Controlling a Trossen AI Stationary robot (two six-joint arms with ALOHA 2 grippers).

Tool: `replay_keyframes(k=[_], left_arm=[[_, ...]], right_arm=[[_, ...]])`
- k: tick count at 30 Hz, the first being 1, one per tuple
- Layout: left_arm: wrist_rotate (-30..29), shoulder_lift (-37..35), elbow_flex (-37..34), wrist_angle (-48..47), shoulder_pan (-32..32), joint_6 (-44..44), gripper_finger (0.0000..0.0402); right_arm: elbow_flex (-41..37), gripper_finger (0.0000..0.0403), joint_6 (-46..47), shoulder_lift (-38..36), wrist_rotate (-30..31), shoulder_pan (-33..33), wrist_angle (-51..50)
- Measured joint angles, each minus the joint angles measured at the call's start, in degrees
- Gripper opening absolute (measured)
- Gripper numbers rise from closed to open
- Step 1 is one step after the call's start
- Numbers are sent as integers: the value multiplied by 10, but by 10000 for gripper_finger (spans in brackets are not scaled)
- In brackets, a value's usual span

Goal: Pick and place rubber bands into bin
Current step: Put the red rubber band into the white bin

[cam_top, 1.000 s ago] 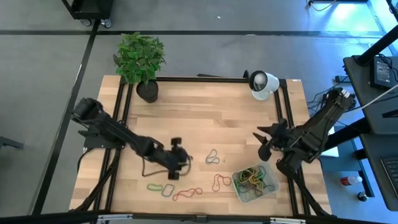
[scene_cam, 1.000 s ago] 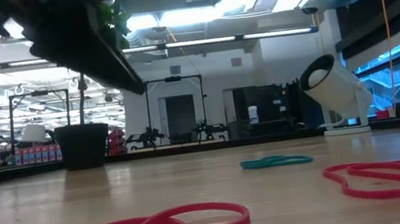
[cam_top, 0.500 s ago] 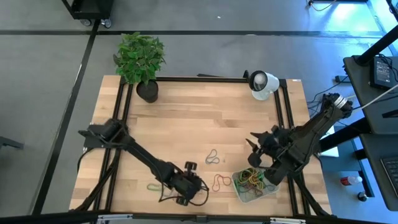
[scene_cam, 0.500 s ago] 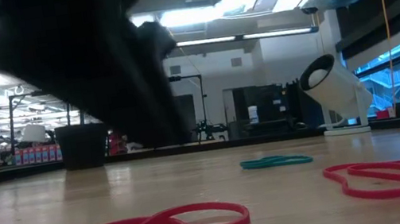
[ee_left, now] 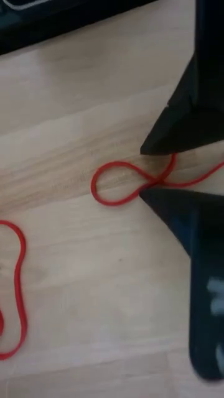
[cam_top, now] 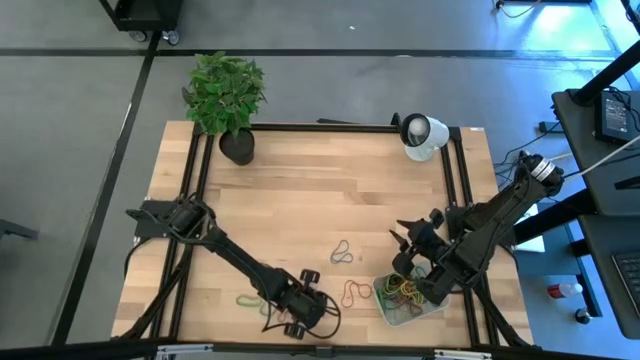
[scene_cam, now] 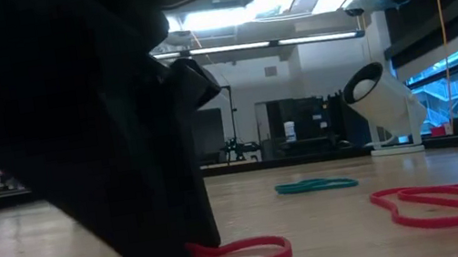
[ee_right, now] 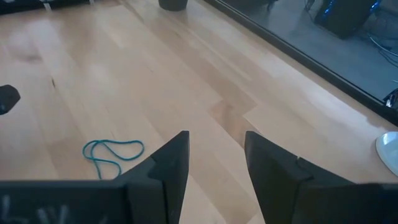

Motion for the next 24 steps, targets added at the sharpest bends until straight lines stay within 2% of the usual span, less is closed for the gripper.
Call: replay_keyframes(k=[4, 5, 10, 13, 19, 24], left_arm=[[-3, -1, 0, -5, 1, 0, 20], [-3, -1, 0, -6, 1, 0, 12], [3, -3, 15, -31, 6, 20, 3], [-15, -7, 43, -61, 8, 39, 3], [-61, -18, 111, -80, 34, 108, 2], [-66, -17, 135, -31, 66, 128, 2]], right_arm=[[0, 159, 0, 0, 0, 0, 0], [0, 159, 0, 0, 0, 0, 0], [0, 159, 2, -1, 0, -1, -1], [1, 156, 2, -9, -9, -9, -2], [1, 132, -5, -38, -95, -38, -44], [-6, 108, -60, -81, -164, -67, -72]])
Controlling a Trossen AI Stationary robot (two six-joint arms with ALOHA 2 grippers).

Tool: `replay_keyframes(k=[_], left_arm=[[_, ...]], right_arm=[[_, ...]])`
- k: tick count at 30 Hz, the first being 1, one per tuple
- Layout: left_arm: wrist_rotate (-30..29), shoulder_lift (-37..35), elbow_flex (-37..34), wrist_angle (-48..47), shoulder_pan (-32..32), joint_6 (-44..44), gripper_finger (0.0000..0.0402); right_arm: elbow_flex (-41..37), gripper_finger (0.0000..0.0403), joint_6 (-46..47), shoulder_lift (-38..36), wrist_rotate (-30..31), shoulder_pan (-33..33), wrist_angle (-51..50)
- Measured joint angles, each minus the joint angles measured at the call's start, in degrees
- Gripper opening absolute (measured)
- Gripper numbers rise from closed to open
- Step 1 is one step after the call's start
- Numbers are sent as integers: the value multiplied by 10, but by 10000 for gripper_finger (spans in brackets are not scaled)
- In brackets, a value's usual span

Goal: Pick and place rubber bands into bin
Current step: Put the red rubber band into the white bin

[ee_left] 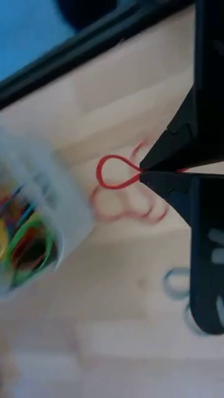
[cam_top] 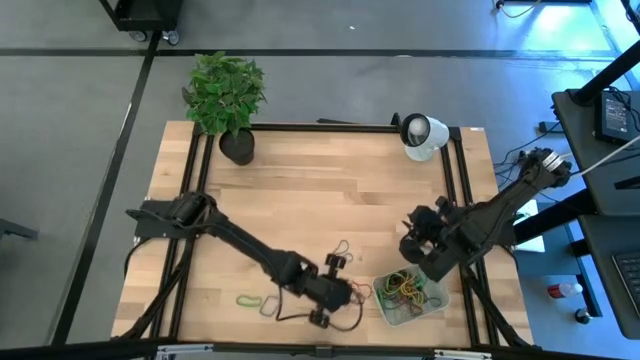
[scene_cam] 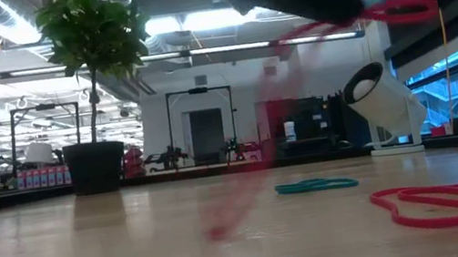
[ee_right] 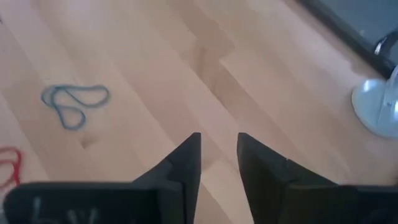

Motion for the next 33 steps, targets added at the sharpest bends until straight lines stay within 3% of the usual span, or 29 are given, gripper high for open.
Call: replay_keyframes(k=[6, 14, 18, 22, 26, 31, 33], left_arm=[[14, 0, 2, 109, 31, 59, 2], [78, 1, 2, 271, 61, 98, 2], [95, 4, 2, 336, 74, 98, 2], [128, 16, 4, 417, 84, 97, 2], [133, 46, 46, 431, 91, 95, 2], [173, 124, 133, 428, 92, 75, 2], [188, 163, 172, 428, 91, 73, 2]], right_arm=[[-54, 84, -68, -99, -59, -29, 19], [-172, 40, -282, -282, -119, -51, 190], [-218, 7, -362, -366, -127, -68, 246], [-249, 8, -403, -430, -126, -90, 273], [-269, 4, -450, -470, -137, -111, 284], [-277, 2, -518, -489, -233, -134, 332], [-277, 2, -523, -489, -243, -141, 333]])
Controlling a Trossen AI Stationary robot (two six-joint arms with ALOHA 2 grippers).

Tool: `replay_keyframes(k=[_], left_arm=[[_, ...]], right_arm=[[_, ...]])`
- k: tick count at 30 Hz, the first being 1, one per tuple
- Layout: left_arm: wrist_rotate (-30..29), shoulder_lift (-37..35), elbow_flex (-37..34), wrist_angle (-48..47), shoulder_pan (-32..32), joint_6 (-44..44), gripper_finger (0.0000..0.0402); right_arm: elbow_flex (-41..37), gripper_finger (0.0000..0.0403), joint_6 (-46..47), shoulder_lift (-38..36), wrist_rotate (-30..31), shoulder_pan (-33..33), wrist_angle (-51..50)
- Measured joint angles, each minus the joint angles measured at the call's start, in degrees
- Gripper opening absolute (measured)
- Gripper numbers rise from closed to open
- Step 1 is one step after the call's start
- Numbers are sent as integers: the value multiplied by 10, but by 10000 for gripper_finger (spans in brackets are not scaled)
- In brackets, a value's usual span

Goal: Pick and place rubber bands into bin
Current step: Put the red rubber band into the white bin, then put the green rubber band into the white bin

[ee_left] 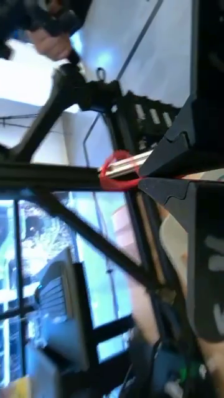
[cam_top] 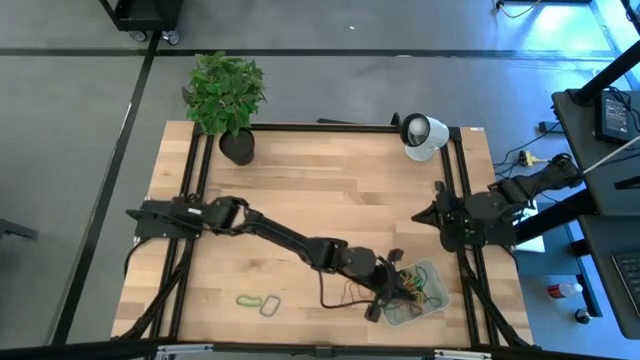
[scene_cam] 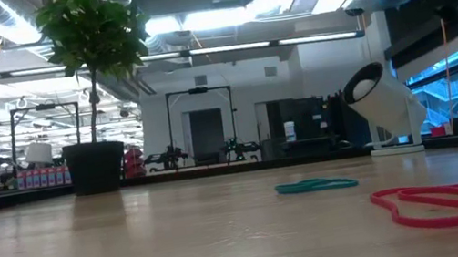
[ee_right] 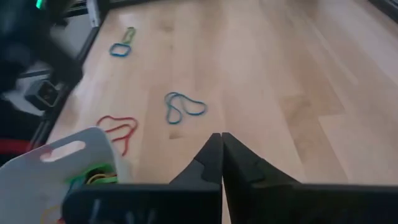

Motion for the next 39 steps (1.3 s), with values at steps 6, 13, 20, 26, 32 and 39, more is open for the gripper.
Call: replay_keyframes(k=[6, 13, 20, 26, 32, 39], left_arm=[[-9, 59, 63, -53, 8, -1, 2], [-31, 63, 64, -120, 19, -6, 2], [-42, 63, 63, -175, 17, -45, 13], [-25, 63, 64, -203, 25, -66, 77], [-31, 46, 63, -244, 29, 7, 141], [-119, -37, 64, -488, 42, 30, 144]], right_arm=[[0, 2, -1, 1, -1, -6, -1], [0, 1, -9, 1, -19, -6, -1], [0, 1, -4, 1, -19, -6, -3], [0, 0, -2, 1, -18, -6, -6], [0, 1, 0, 2, -12, -6, -8], [0, 15, 20, 2, 12, -6, -14]])
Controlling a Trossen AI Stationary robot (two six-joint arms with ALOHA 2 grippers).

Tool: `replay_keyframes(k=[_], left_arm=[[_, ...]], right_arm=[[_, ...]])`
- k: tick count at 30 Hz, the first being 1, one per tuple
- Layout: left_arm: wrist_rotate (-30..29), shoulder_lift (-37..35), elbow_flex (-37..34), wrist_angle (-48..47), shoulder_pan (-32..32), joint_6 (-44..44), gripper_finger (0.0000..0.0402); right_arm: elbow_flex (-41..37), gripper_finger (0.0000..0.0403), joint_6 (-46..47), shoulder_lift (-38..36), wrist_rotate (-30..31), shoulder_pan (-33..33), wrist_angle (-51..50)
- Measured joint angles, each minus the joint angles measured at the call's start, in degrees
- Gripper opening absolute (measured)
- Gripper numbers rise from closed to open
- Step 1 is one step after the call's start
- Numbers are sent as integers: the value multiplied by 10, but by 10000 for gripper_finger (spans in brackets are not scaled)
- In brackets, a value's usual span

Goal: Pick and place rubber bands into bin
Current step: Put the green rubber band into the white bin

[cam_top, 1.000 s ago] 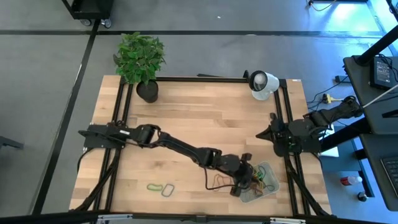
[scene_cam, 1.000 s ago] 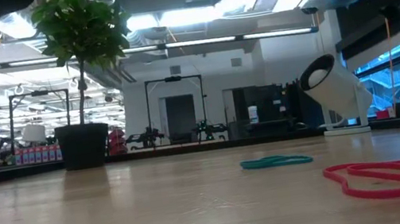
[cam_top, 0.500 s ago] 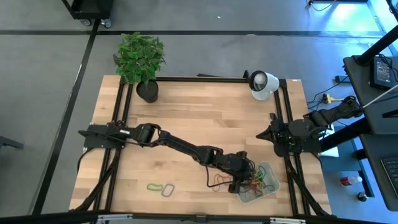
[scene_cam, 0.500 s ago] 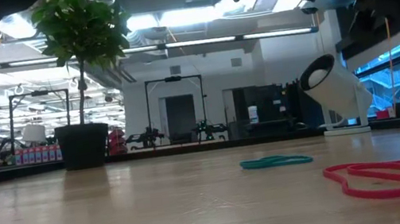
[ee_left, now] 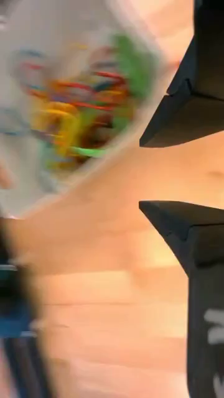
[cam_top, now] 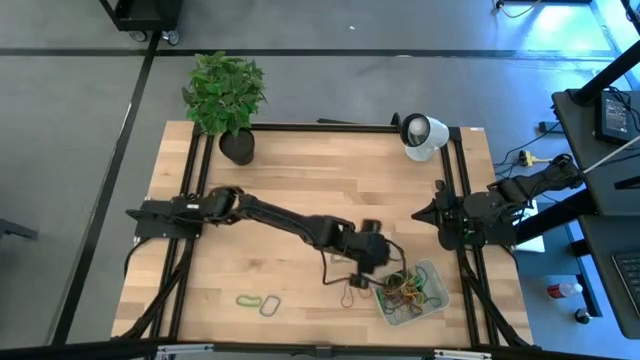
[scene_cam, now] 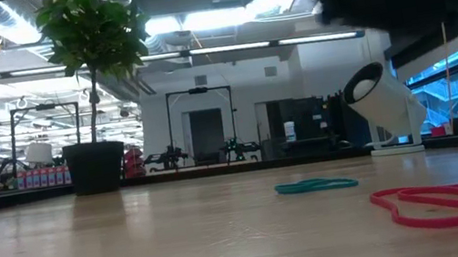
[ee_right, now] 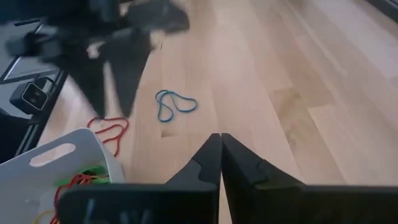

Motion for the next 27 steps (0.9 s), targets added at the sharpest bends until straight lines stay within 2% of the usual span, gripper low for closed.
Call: replay_keyframes(k=[3, 6, 9, 14, 19, 23, 27], left_arm=[[0, -24, -1, -118, 4, -5, 132], [25, -42, -3, -219, 2, -15, 119], [62, -58, -37, -267, -2, -24, 104], [50, -132, -148, -256, -6, -67, 78], [44, -241, -310, -154, -3, -111, 58], [46, -339, -431, -72, -6, -163, 54], [4, -424, -530, -42, -6, -227, 63]], right_arm=[[0, 13, -6, 0, 0, 0, -1], [0, 4, -13, 4, -19, 0, 1], [0, 4, -32, 12, -52, 0, 18], [13, 2, -51, 30, -73, 0, 24], [55, 2, -71, 35, -75, 0, 7], [86, 1, -95, 32, -70, 0, -15], [95, 1, -131, 32, -47, 0, -23]])
